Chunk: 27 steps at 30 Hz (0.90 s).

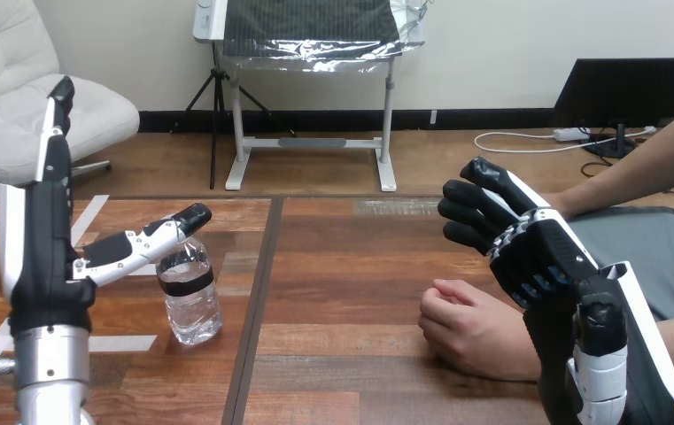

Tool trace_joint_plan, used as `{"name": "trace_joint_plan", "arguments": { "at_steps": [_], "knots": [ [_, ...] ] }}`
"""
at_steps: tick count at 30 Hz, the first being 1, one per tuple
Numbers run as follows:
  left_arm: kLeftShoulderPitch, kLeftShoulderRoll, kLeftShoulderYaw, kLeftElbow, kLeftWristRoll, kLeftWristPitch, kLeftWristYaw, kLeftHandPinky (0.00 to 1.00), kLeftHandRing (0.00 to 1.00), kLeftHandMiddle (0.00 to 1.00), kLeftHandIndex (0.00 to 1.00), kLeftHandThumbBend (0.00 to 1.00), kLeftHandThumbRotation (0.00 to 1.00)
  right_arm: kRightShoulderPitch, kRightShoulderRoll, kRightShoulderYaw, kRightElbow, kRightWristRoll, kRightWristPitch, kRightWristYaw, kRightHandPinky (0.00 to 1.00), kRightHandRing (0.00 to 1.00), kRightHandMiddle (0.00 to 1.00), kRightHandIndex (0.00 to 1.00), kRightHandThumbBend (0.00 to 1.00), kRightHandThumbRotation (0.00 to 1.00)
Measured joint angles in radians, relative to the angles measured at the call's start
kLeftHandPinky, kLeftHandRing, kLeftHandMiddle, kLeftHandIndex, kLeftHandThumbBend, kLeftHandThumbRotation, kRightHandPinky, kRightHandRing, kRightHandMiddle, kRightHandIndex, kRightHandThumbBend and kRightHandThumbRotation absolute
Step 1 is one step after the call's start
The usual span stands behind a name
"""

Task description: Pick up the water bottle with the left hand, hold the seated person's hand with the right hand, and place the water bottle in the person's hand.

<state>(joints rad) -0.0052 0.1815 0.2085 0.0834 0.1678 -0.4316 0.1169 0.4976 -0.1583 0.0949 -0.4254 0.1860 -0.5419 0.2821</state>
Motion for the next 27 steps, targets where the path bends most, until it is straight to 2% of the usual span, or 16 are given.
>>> {"name": "trace_joint_plan", "arguments": {
  "at_steps": [13, 27],
  "knots": [
    [-0.072, 0.005, -0.004, 0.113, 0.0, 0.017, -0.001, 0.99, 0.98, 0.99, 0.97, 1.0, 0.17, -0.006, -0.002, -0.005, 0.0, 0.003, 0.0, 0.001, 0.84, 0.85, 0.86, 0.88, 0.75, 1.0],
    [-0.166, 0.019, -0.007, 0.249, -0.001, 0.033, -0.001, 1.0, 1.0, 1.0, 1.0, 0.99, 0.15, -0.018, -0.002, -0.015, 0.0, 0.008, 0.0, 0.008, 0.84, 0.85, 0.86, 0.87, 0.73, 1.0]
  ]
}}
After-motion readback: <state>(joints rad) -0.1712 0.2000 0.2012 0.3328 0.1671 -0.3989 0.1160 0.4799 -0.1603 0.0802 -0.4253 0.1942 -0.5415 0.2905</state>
